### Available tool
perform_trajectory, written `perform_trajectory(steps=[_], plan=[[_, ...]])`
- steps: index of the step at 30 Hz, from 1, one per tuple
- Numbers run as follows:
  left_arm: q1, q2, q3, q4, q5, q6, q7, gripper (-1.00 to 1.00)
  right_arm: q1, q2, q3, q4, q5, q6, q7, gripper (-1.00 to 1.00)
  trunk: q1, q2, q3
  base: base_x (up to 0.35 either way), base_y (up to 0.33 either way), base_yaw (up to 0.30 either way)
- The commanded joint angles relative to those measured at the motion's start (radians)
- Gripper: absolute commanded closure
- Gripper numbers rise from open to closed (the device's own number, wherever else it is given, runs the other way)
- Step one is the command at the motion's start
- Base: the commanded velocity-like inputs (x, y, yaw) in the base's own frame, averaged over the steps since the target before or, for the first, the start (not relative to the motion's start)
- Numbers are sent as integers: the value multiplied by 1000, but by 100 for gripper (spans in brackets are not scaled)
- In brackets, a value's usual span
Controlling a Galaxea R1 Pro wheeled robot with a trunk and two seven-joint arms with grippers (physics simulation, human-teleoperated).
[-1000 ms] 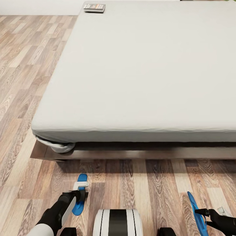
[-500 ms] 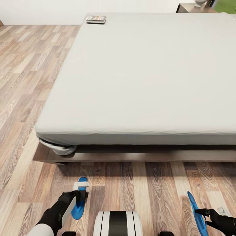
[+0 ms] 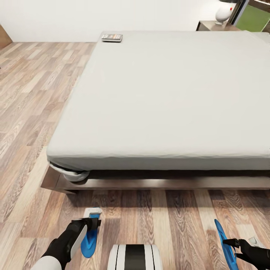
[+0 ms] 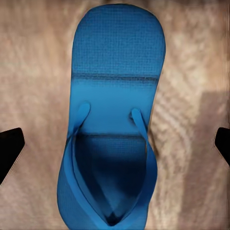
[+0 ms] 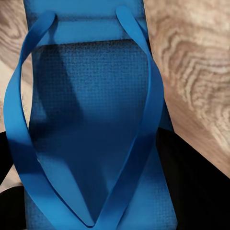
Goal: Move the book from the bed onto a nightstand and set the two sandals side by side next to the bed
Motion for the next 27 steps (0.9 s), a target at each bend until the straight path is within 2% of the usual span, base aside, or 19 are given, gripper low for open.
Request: perform_trajectory(steps=[1,11,13,15,16,17,19,20,21,22,24,27], plan=[[0,1,-7,-2,11,4,9,-100,0,0,-3,0,5,5,2,100,-1,0,3,0,0,0],[0,3,-6,-2,12,6,4,-100,0,0,-3,0,5,5,2,100,-5,2,42,0,0,0],[0,5,-6,-2,15,7,-7,-100,0,0,-3,0,5,5,2,100,-5,2,42,0,0,0],[0,27,-6,-3,22,8,-74,-100,0,0,-3,0,5,5,1,100,-5,2,42,0,0,0],[0,54,-5,-3,39,9,-184,-100,0,0,-3,0,5,5,1,100,-5,2,42,0,0,0],[0,63,-5,-3,45,9,-230,-100,0,0,-3,0,5,5,1,100,-5,2,42,0,0,0],[0,109,-3,-3,67,9,-433,-100,0,0,-3,0,6,5,-2,100,-5,2,42,0,0,0],[0,145,-2,-3,74,8,-576,-100,0,0,-3,0,7,4,-4,100,-5,2,42,0,0,0],[0,163,-2,-3,77,7,-652,-100,0,0,-3,0,8,2,-6,100,-5,2,42,0,0,0],[0,175,-2,-2,80,7,-706,-100,0,0,-3,0,10,-1,-7,100,-5,2,42,0,0,0],[0,191,0,-2,83,6,-779,-100,0,0,-3,-4,15,-30,-9,100,-5,2,42,0,0,0],[0,198,1,-3,87,6,-811,-100,0,0,-2,-60,33,-127,-42,100,-5,2,42,0,0,0]])
